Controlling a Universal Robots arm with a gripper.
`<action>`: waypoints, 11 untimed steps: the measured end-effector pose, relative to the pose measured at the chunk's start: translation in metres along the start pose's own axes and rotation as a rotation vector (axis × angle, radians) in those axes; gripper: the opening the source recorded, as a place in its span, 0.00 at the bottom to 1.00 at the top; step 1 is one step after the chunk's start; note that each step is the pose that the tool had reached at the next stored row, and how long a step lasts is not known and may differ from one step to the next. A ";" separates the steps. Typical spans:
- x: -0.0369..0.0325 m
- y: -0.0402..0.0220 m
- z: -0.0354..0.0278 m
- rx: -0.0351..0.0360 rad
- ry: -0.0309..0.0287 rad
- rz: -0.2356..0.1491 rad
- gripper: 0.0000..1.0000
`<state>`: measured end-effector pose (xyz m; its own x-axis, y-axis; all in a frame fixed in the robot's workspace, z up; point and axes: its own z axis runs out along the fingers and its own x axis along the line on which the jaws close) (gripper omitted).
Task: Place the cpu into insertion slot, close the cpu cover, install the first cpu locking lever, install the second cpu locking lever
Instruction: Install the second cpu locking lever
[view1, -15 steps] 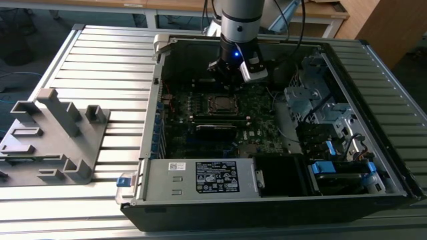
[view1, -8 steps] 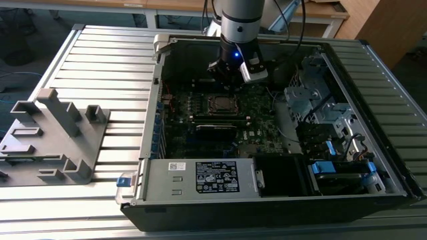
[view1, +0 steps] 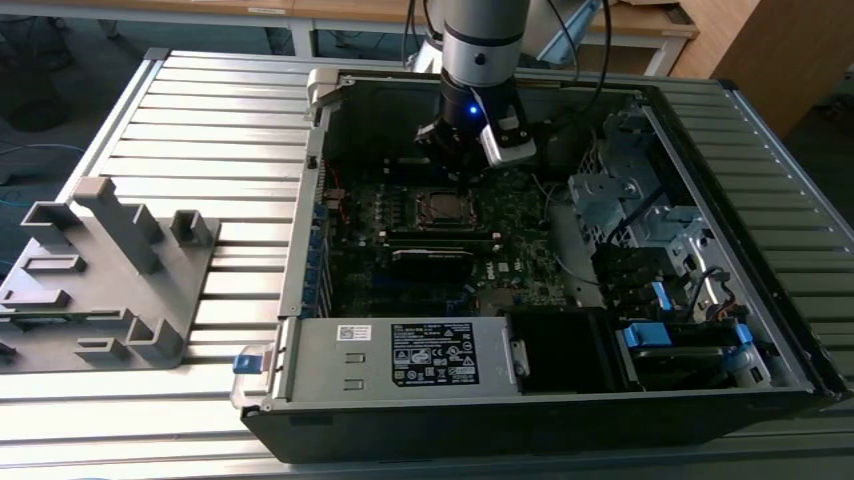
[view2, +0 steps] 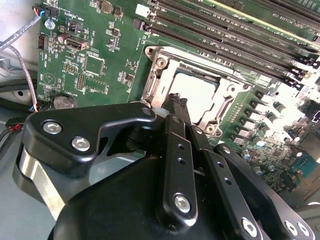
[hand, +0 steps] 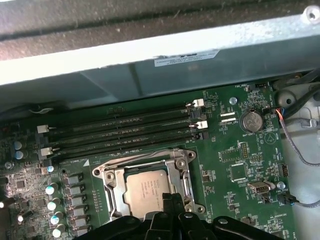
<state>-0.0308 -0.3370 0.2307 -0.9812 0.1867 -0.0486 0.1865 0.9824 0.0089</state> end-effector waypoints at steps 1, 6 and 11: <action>-0.0001 -0.0004 0.0000 0.0000 0.0000 0.000 0.10; -0.0004 -0.0024 0.0000 -0.0001 0.0000 0.000 0.10; -0.0005 -0.0028 0.0000 0.0000 0.0000 0.000 0.10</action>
<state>-0.0308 -0.3399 0.2307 -0.9812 0.1869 -0.0485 0.1866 0.9824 0.0089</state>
